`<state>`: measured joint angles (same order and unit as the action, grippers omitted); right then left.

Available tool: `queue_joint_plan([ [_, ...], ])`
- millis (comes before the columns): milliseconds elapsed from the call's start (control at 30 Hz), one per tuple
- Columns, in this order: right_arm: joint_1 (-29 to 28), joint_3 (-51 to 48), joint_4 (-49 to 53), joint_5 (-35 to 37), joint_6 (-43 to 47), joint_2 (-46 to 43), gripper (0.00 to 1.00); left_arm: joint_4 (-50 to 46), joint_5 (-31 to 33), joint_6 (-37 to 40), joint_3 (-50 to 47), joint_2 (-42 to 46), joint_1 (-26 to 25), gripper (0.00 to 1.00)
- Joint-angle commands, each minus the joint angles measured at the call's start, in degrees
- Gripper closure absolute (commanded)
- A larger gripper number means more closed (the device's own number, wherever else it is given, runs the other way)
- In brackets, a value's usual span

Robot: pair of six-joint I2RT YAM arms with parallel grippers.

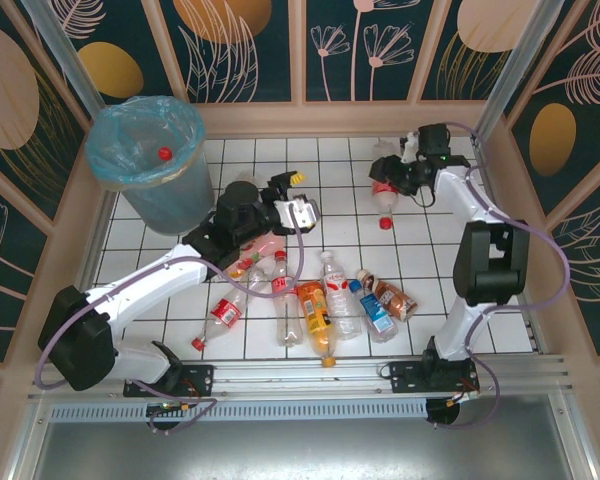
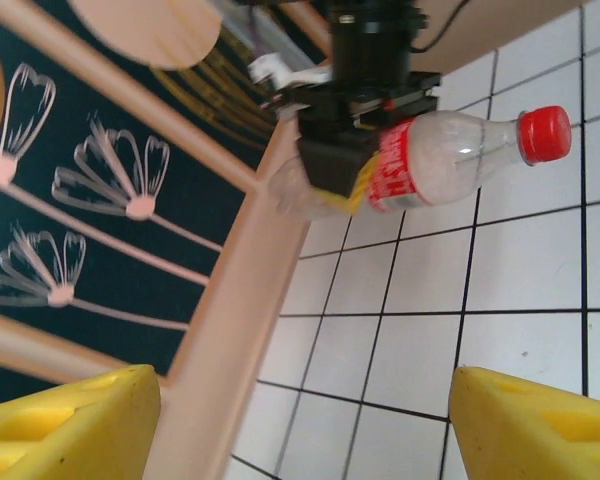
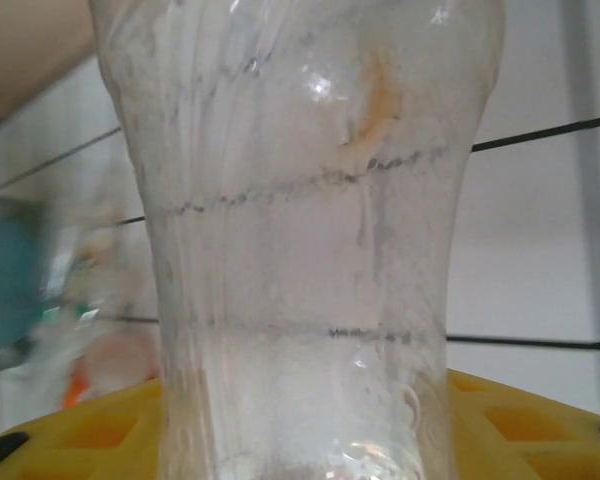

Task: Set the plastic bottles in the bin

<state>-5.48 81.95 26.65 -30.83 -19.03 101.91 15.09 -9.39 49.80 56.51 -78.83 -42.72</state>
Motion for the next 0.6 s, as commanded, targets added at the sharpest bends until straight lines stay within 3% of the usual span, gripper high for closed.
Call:
queue_joint_plan([
  [0,-3.0,-3.5,-6.0,-9.5,-8.4,-3.3,0.53,2.0,-3.7,14.1,-0.2,-1.8,-1.6,0.24],
  [167,-8.1,-5.2,-8.9,-15.1,-14.1,-4.8,0.54,1.6,-5.7,20.4,-0.3,-3.3,-3.9,0.27],
  [433,-13.9,-5.1,-9.9,-15.8,-16.5,-4.1,0.53,-1.6,-5.5,31.2,-3.7,-3.4,-7.4,0.30],
  [567,-15.2,-4.6,-9.9,-15.8,-16.7,-3.5,0.54,-1.9,-4.5,32.3,-4.2,-3.4,-8.8,0.31],
])
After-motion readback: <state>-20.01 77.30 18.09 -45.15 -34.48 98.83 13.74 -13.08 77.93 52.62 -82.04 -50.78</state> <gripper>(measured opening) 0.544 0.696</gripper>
